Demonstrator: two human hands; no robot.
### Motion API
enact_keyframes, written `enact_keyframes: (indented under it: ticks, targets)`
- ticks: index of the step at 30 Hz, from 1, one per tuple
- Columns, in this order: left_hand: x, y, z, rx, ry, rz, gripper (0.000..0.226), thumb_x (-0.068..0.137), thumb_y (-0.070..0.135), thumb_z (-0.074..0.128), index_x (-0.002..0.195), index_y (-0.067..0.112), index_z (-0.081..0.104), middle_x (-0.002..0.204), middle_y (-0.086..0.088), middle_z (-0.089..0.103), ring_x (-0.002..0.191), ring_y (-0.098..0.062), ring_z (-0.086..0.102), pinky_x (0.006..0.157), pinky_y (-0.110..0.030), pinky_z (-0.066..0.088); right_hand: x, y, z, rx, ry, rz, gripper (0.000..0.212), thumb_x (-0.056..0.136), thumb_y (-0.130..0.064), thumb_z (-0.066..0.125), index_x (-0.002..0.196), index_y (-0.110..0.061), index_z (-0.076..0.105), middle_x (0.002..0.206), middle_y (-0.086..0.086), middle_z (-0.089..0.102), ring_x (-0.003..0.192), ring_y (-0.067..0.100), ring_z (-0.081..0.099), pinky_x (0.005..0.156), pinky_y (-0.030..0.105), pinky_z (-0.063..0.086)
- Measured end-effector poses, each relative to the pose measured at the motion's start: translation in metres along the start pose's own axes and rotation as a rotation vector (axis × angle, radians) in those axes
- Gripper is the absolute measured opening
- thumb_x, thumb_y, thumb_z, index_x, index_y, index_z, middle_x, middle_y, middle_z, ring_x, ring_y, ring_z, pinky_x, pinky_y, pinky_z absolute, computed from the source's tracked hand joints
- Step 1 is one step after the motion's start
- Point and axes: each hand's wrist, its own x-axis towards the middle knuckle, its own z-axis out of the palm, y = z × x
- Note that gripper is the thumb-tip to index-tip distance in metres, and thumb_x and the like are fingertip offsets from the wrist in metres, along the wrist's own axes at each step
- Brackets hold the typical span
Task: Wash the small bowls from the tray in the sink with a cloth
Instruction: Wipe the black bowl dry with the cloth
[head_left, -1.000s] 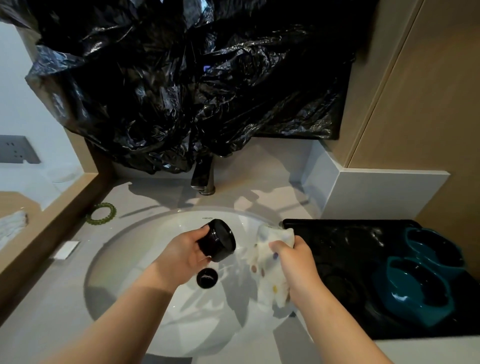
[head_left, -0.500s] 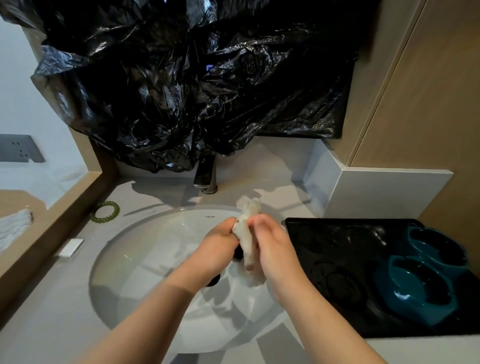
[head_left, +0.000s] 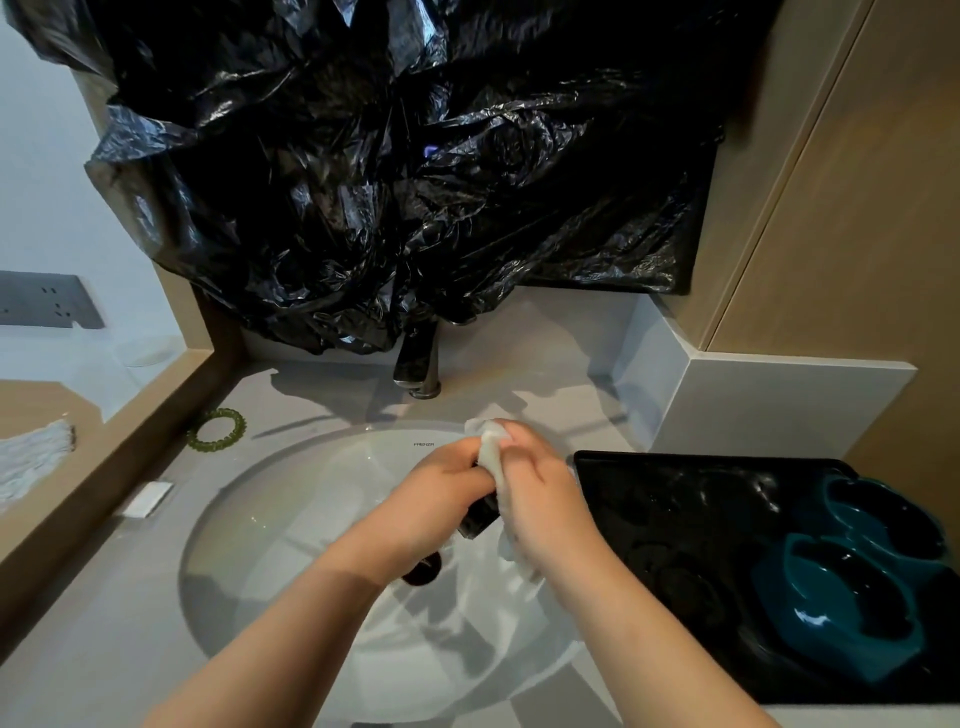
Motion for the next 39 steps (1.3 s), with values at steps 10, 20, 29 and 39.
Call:
enact_keyframes:
  ticks: [10, 20, 29, 39]
  targets:
    - [0.003, -0.001, 0.006, -0.007, 0.016, 0.068, 0.015, 0.071, 0.015, 0.046, 0.077, 0.011, 0.059, 0.065, 0.003, 0.057, 0.065, -0.009, 0.053, 0.059, -0.021, 0.042, -0.001, -0.006, -0.003, 0.047, 0.028, -0.057, 0.03, 0.082, -0.038, 0.043, 0.102, -0.038, 0.066, 0.121, -0.012, 0.057, 0.113, 0.011, 0.053, 0.097, 0.039, 0.047]
    - [-0.001, 0.003, -0.002, -0.013, 0.019, 0.135, 0.018, 0.07, 0.014, 0.047, 0.076, 0.004, 0.061, 0.063, 0.001, 0.058, 0.063, -0.011, 0.054, 0.059, -0.023, 0.045, 0.002, -0.004, 0.003, -0.091, 0.113, -0.204, 0.031, 0.081, -0.041, 0.04, 0.104, -0.04, 0.062, 0.117, -0.018, 0.052, 0.115, 0.014, 0.049, 0.096, 0.038, 0.045]
    - [-0.002, 0.0, -0.001, -0.102, 0.052, 0.151, 0.016, 0.077, 0.03, 0.056, 0.077, 0.014, 0.061, 0.066, 0.005, 0.056, 0.064, -0.01, 0.05, 0.063, -0.022, 0.041, 0.007, -0.018, -0.013, 0.448, -0.05, 0.214, 0.022, 0.088, -0.032, 0.049, 0.092, -0.022, 0.067, 0.094, 0.007, 0.065, 0.09, 0.029, 0.064, 0.08, 0.04, 0.053]
    - [-0.012, 0.0, -0.01, -0.192, 0.021, 0.192, 0.04, 0.072, 0.039, 0.059, 0.088, 0.002, 0.06, 0.073, 0.002, 0.055, 0.068, -0.009, 0.05, 0.064, -0.017, 0.041, 0.005, -0.018, -0.017, 0.547, -0.122, 0.329, 0.032, 0.084, -0.036, 0.046, 0.08, -0.012, 0.065, 0.077, 0.01, 0.063, 0.079, 0.029, 0.06, 0.083, 0.045, 0.05]
